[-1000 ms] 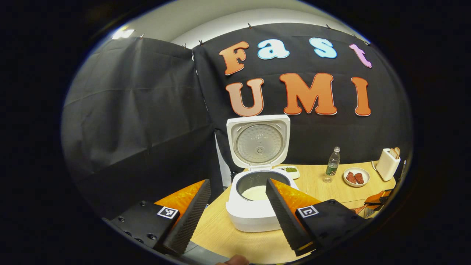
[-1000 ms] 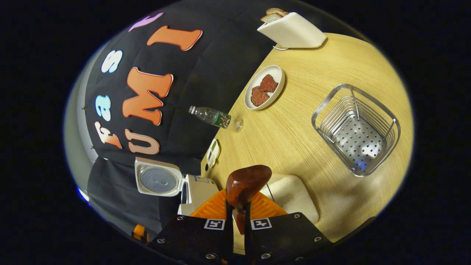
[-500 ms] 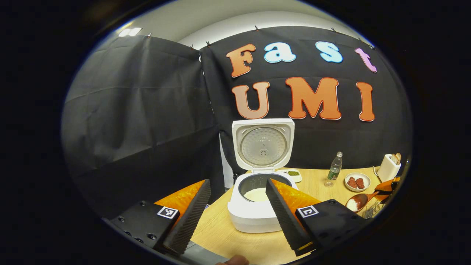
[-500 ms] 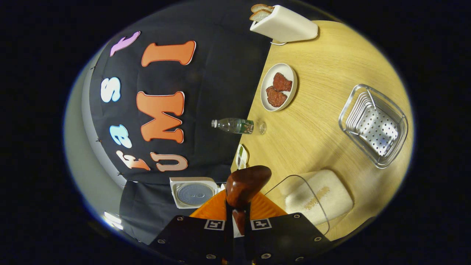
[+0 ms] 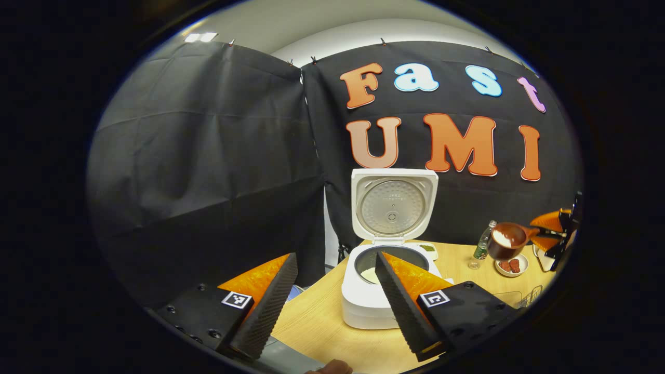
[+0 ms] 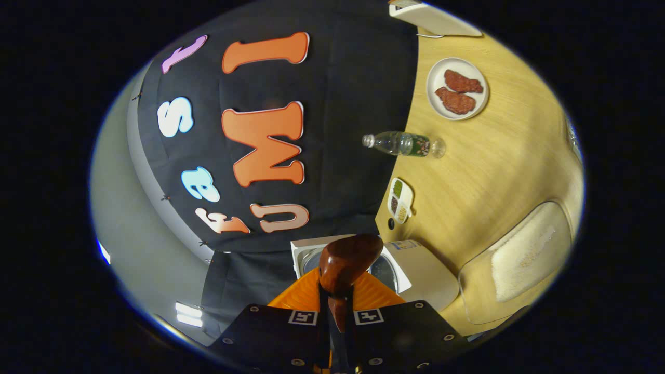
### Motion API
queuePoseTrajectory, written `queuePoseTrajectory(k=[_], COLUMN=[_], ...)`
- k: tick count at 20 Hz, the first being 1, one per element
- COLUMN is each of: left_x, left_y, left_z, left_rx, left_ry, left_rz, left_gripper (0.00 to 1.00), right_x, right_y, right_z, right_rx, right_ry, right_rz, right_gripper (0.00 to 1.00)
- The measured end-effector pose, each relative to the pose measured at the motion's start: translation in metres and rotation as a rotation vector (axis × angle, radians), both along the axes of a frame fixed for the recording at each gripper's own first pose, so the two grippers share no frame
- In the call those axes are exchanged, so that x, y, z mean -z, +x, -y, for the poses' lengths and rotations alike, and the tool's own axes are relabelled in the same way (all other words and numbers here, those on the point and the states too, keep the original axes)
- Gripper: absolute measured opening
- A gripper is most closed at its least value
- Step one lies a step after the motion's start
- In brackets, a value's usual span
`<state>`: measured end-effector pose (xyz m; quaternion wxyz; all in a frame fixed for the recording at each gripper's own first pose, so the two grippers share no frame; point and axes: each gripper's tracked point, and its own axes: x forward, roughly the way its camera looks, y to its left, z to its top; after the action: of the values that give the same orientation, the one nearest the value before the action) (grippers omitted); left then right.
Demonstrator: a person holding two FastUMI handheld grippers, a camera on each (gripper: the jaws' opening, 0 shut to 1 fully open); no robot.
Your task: Close the left gripper, press the button to open the rice cooker; take a wooden spoon from the chopstick holder with the right hand, scoop a spoonful of rice and pour it into the rice cooker, then put the wooden spoon back into the chopstick holder.
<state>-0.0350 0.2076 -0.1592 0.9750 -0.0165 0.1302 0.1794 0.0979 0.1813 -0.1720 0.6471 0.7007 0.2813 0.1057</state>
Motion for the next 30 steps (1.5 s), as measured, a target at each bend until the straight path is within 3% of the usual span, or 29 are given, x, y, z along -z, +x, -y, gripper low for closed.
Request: queuePoseTrajectory(k=[5, 10, 21, 30], left_x=[0.0, 0.004, 0.04, 0.045], left_y=[-0.001, 0.01, 0.036, 0.042], left_z=[-0.033, -0.078, -0.115, -0.122], left_rx=[-0.014, -0.032, -0.01, 0.0], left_ry=[0.039, 0.055, 0.006, 0.001], left_rz=[0.007, 0.016, -0.047, -0.049], left_gripper=[1.0, 1.0, 0.97, 0.97], right_x=[-0.022, -0.019, 0.003, -0.051], right_y=[0.05, 0.083, 0.115, 0.121], right_z=[-0.065, -0.131, -0.209, -0.249], right_rx=[-0.064, -0.131, -0.252, -0.278], right_ry=[-0.089, -0.29, -1.079, -1.294], right_rz=[0.07, 0.144, 0.433, 0.732], right_gripper=[0.11, 0.11, 0.11, 0.11])
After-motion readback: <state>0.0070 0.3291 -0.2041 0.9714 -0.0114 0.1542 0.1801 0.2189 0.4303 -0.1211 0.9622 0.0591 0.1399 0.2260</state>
